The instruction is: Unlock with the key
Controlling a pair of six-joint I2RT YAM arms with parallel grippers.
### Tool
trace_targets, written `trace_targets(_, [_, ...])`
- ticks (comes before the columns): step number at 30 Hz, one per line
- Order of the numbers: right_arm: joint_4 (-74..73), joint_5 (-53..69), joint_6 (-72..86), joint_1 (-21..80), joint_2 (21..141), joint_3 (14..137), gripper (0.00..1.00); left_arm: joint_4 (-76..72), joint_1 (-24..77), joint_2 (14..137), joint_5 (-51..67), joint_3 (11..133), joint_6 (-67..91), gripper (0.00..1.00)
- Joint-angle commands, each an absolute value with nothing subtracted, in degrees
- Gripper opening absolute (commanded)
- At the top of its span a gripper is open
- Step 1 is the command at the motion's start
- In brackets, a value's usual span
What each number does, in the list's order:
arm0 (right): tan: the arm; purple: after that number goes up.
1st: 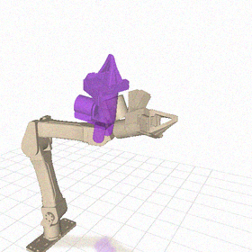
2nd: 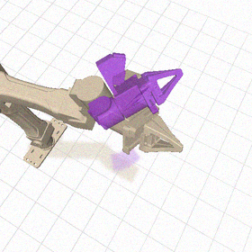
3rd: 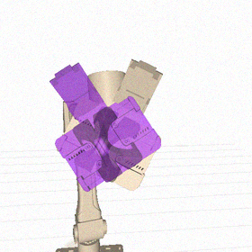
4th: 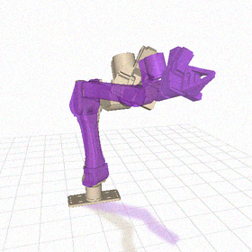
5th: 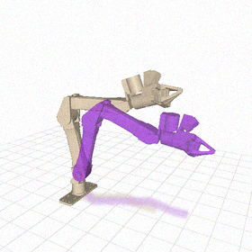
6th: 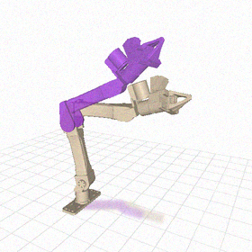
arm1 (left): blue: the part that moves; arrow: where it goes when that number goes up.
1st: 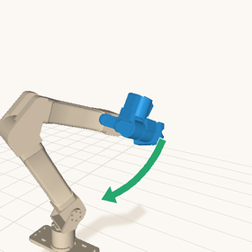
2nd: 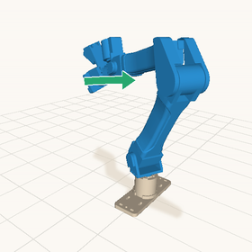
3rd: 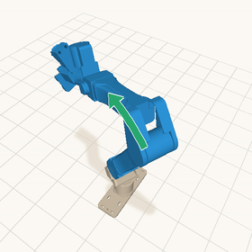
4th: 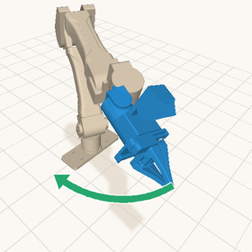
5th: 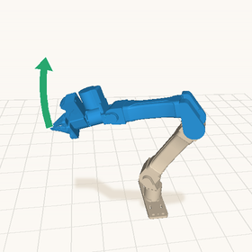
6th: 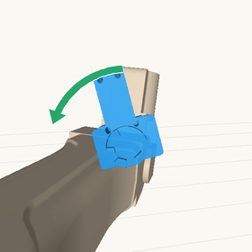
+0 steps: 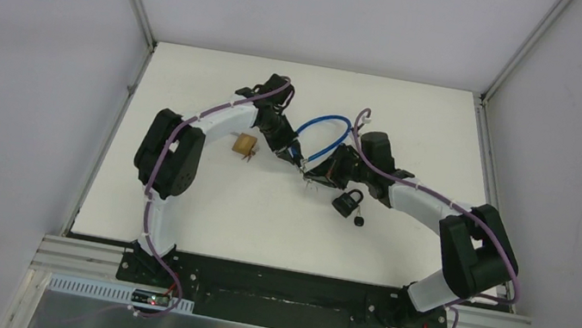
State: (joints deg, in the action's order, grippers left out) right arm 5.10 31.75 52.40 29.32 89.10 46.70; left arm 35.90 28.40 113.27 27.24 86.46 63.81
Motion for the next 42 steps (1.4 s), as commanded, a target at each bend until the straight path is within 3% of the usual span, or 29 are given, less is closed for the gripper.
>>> trace_targets(1, [8.06, 29.77, 52.78, 29.03, 87.23, 46.89, 0.00, 34.04, 28.39, 108.87, 29.00, 86.49, 65.19, 0.00])
trace_targets(33, [3.31, 19.13, 62.92, 29.52, 98.30, 57.61, 0.00, 29.22, 29.44, 105.35, 32.40, 83.07, 70.99, 0.00])
trace_targets(42, [26.40, 22.81, 85.26, 28.00, 93.78, 47.51, 0.00, 8.57, 29.01, 99.48, 33.20, 73.20, 78.80, 0.00])
